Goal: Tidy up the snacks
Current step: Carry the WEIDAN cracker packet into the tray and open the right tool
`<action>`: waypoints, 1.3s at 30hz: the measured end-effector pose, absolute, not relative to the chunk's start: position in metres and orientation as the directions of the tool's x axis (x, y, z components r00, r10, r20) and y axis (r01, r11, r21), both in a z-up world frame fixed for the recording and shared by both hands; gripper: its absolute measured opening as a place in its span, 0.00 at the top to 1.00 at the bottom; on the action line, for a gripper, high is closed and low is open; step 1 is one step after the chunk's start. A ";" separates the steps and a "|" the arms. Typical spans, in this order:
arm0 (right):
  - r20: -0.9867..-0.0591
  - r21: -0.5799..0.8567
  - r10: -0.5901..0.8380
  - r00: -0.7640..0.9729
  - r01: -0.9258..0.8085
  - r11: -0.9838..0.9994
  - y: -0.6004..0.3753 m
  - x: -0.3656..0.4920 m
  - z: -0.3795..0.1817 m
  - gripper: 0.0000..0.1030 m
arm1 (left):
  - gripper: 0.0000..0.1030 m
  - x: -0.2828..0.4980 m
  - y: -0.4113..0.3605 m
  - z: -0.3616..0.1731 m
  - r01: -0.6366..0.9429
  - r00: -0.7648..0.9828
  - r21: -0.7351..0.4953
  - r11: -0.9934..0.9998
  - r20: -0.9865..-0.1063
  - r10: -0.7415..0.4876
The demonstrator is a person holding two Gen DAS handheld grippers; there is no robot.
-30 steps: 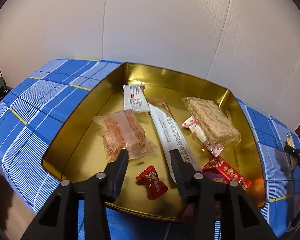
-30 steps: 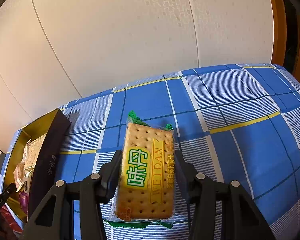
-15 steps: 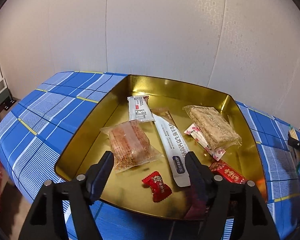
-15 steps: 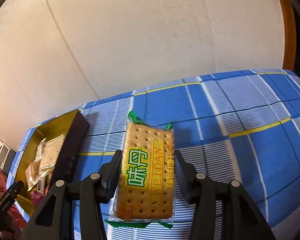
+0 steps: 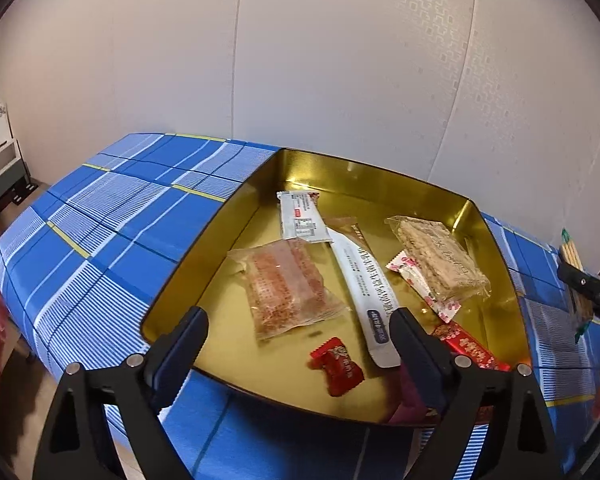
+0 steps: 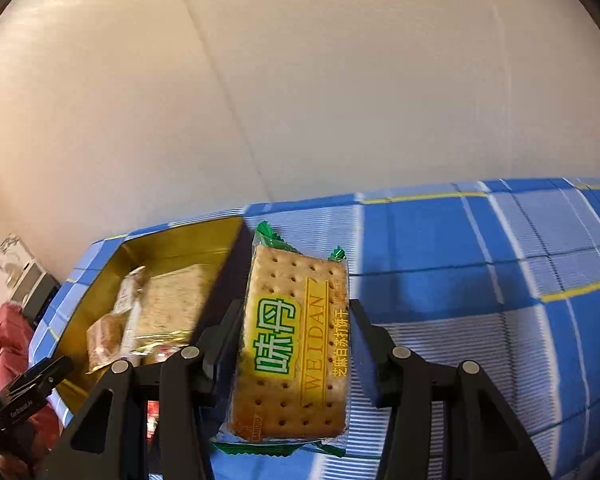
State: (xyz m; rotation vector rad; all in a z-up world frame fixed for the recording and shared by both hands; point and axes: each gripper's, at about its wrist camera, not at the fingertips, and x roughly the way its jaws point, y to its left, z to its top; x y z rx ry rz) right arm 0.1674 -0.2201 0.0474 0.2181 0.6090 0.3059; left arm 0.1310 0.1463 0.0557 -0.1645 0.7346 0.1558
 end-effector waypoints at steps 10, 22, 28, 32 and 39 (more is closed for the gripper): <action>-0.574 0.278 0.460 0.677 -0.367 0.888 -0.147 0.181 0.057 0.51 | 0.06 0.129 0.156 0.058 -0.213 0.724 -0.080 0.974 -0.683 0.102; -0.701 0.128 0.426 0.572 -0.486 0.865 -0.029 0.228 0.068 0.51 | 0.02 0.121 0.182 0.060 -0.276 0.716 -0.144 0.950 -0.690 0.103; -0.745 0.050 0.365 0.559 -0.498 0.865 0.014 0.257 0.059 0.51 | 0.02 0.120 0.192 0.059 -0.311 0.709 -0.200 0.929 -0.700 0.087; -0.769 0.001 0.316 0.555 -0.493 0.870 0.033 0.279 0.048 0.51 | 0.02 0.119 0.195 0.059 -0.314 0.713 -0.214 0.925 -0.697 0.080; -0.784 -0.029 0.274 0.557 -0.474 0.880 0.042 0.308 0.037 0.49 | 0.02 0.118 0.199 0.060 -0.322 0.717 -0.202 0.925 -0.690 0.099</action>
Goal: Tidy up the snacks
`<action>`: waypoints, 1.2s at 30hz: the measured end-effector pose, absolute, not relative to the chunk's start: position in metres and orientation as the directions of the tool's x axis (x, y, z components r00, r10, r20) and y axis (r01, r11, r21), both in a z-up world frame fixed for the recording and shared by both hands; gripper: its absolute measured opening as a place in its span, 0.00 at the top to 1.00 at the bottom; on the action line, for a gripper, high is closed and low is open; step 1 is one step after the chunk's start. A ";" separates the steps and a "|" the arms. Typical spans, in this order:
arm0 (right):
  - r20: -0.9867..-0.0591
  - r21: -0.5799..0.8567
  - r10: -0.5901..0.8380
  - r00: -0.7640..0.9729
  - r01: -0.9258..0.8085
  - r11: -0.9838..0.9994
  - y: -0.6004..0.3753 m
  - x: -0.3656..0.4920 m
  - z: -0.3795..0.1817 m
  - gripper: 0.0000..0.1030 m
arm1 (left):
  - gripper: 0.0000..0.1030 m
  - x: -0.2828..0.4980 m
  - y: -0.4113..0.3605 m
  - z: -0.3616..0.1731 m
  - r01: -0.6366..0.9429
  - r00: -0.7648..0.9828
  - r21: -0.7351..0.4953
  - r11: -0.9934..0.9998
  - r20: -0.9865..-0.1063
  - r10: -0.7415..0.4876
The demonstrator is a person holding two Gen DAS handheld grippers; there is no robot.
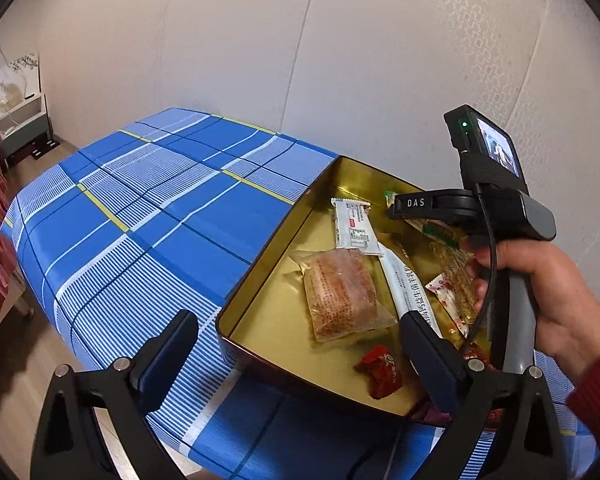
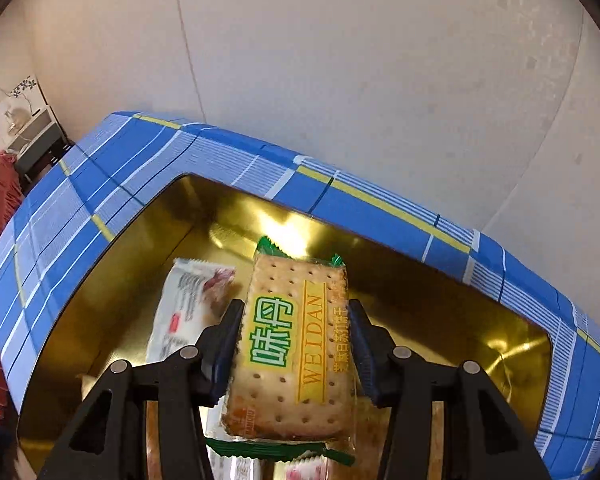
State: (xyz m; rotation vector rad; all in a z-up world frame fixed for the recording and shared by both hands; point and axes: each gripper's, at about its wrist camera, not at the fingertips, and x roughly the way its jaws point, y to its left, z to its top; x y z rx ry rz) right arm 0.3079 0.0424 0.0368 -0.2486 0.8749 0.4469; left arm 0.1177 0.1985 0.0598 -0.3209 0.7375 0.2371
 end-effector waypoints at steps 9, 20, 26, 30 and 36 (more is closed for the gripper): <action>-0.719 -0.067 0.266 0.642 -0.445 0.893 0.019 0.290 0.062 0.43 | 0.01 0.117 0.199 0.062 -0.329 0.723 -0.210 0.921 -0.683 0.103; -0.678 -0.132 0.229 0.699 -0.422 0.897 -0.018 0.231 0.064 0.43 | 0.00 0.112 0.184 0.067 -0.300 0.749 -0.184 0.936 -0.653 0.112; -0.672 -0.087 0.246 0.698 -0.404 0.910 -0.041 0.206 0.066 0.43 | 0.00 0.106 0.177 0.070 -0.269 0.761 -0.183 0.945 -0.642 0.092; -0.666 -0.069 0.247 0.704 -0.388 0.919 -0.055 0.189 0.068 0.43 | 0.00 0.102 0.174 0.071 -0.269 0.764 -0.172 0.948 -0.637 0.101; -0.642 -0.047 0.260 0.721 -0.375 0.926 -0.073 0.158 0.071 0.43 | 0.00 0.089 0.171 0.072 -0.262 0.772 -0.160 0.952 -0.627 0.107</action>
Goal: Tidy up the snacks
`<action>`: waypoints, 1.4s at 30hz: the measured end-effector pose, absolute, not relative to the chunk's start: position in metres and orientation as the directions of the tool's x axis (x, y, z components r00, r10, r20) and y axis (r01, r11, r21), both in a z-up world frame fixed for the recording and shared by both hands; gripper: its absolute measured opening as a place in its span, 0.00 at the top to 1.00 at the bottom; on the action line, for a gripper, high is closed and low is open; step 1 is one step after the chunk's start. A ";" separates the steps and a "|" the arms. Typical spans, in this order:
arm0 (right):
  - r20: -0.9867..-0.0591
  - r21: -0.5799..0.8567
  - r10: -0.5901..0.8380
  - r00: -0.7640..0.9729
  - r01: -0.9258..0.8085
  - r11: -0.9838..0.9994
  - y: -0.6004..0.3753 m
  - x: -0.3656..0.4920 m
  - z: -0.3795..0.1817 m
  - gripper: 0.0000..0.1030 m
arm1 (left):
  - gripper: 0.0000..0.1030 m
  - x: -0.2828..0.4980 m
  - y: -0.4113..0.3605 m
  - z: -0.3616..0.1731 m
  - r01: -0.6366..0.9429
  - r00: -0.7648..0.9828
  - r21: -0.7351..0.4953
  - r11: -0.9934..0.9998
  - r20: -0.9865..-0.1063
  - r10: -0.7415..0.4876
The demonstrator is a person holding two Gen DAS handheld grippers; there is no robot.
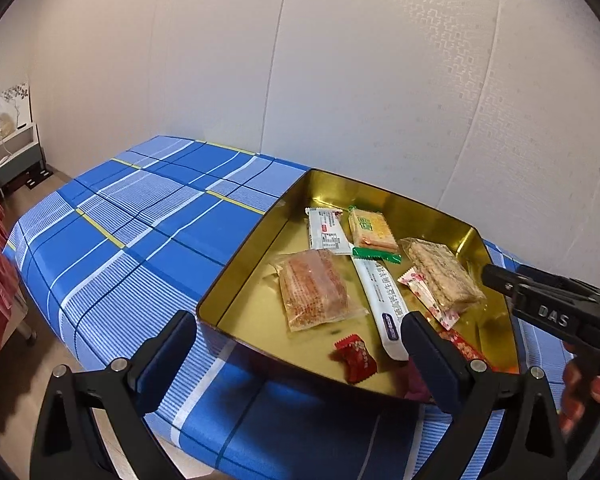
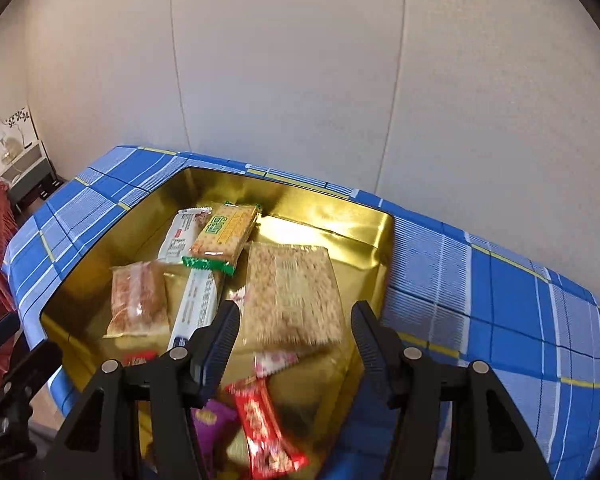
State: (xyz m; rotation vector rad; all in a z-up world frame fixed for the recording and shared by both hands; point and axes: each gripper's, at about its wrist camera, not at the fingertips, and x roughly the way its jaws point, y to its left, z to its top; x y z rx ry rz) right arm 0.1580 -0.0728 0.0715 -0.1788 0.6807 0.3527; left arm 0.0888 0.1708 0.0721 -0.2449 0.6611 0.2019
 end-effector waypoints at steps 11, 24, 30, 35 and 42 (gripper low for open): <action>-0.551 0.032 0.277 0.787 -0.312 0.949 -0.121 0.090 0.066 0.37 | 0.00 0.054 0.148 0.067 -0.319 0.754 -0.038 0.947 -0.616 0.229; -0.505 0.036 0.230 0.832 -0.247 0.968 -0.133 0.052 0.035 0.37 | 0.00 0.044 0.116 0.058 -0.263 0.741 0.031 0.964 -0.633 0.223; -0.515 0.023 0.240 0.823 -0.267 0.964 -0.127 0.049 0.030 0.37 | 0.00 0.045 0.121 0.057 -0.287 0.735 0.011 0.958 -0.639 0.228; -0.520 0.031 0.252 0.816 -0.277 0.960 -0.126 0.049 0.029 0.37 | 0.00 0.045 0.128 0.057 -0.315 0.732 -0.011 0.949 -0.639 0.236; -0.511 0.021 0.266 0.818 -0.297 0.955 -0.123 0.047 0.030 0.37 | 0.00 0.044 0.127 0.057 -0.315 0.733 -0.005 0.949 -0.636 0.240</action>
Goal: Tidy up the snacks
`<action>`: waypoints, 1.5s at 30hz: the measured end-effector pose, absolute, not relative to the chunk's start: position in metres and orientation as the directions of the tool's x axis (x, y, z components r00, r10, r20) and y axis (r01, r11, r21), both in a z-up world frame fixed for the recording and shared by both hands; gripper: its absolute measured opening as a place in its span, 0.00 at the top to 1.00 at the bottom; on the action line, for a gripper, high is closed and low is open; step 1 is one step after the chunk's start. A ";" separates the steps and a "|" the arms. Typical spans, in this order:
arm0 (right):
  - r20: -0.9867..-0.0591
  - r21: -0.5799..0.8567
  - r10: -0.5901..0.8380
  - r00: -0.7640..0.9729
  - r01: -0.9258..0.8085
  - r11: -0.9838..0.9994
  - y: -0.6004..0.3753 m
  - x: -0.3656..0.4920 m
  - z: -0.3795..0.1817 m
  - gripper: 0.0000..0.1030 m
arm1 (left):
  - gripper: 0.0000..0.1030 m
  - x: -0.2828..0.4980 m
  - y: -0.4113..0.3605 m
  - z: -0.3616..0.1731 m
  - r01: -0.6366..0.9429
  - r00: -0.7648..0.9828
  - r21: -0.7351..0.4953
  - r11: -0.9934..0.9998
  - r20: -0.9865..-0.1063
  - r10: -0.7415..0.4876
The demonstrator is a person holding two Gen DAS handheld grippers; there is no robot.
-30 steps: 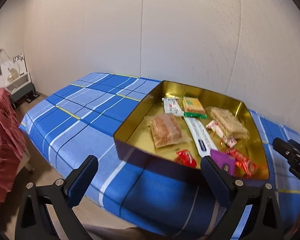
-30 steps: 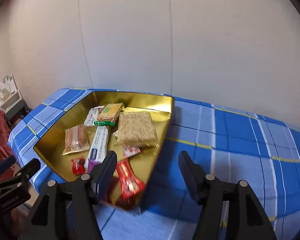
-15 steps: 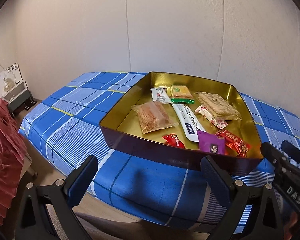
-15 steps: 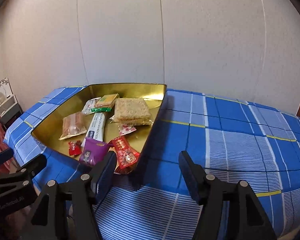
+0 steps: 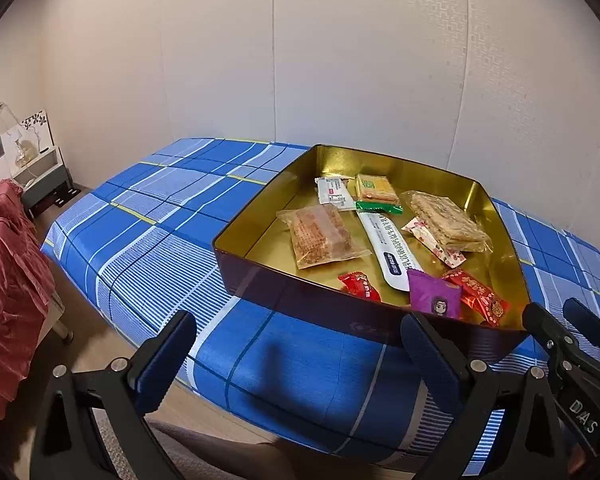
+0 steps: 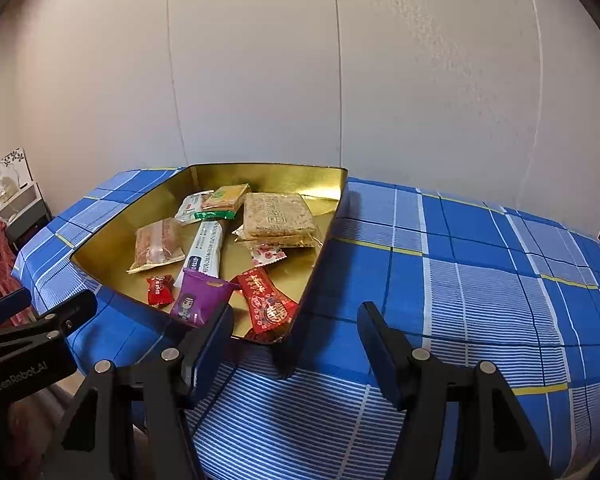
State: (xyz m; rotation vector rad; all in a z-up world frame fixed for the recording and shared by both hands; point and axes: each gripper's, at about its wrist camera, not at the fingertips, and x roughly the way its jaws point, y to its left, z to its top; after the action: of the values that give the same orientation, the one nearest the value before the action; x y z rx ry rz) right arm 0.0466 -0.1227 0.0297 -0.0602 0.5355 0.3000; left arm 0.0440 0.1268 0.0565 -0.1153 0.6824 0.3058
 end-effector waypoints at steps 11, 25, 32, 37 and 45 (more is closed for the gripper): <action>-0.511 0.027 0.271 0.816 -0.300 0.954 -0.124 0.047 0.030 0.37 | 0.00 0.044 0.124 0.056 -0.309 0.736 0.012 0.951 -0.630 0.247; -0.510 0.015 0.272 0.816 -0.308 0.951 -0.120 0.047 0.030 0.36 | 0.00 0.043 0.120 0.058 -0.286 0.743 0.033 0.958 -0.623 0.243; -0.512 0.017 0.270 0.816 -0.305 0.952 -0.121 0.047 0.029 0.36 | 0.00 0.043 0.122 0.058 -0.292 0.742 0.028 0.956 -0.624 0.245; -0.512 0.016 0.272 0.815 -0.308 0.951 -0.121 0.047 0.029 0.36 | 0.00 0.044 0.121 0.058 -0.290 0.740 0.034 0.956 -0.626 0.246; -0.511 0.016 0.268 0.817 -0.303 0.953 -0.121 0.047 0.029 0.36 | 0.00 0.044 0.120 0.057 -0.287 0.738 0.032 0.957 -0.629 0.242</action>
State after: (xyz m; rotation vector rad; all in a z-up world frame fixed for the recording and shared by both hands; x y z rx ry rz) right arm 0.0475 -0.1211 0.0287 -0.0670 0.5346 0.3044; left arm 0.0438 0.1204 0.0573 -0.0692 0.6809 0.2910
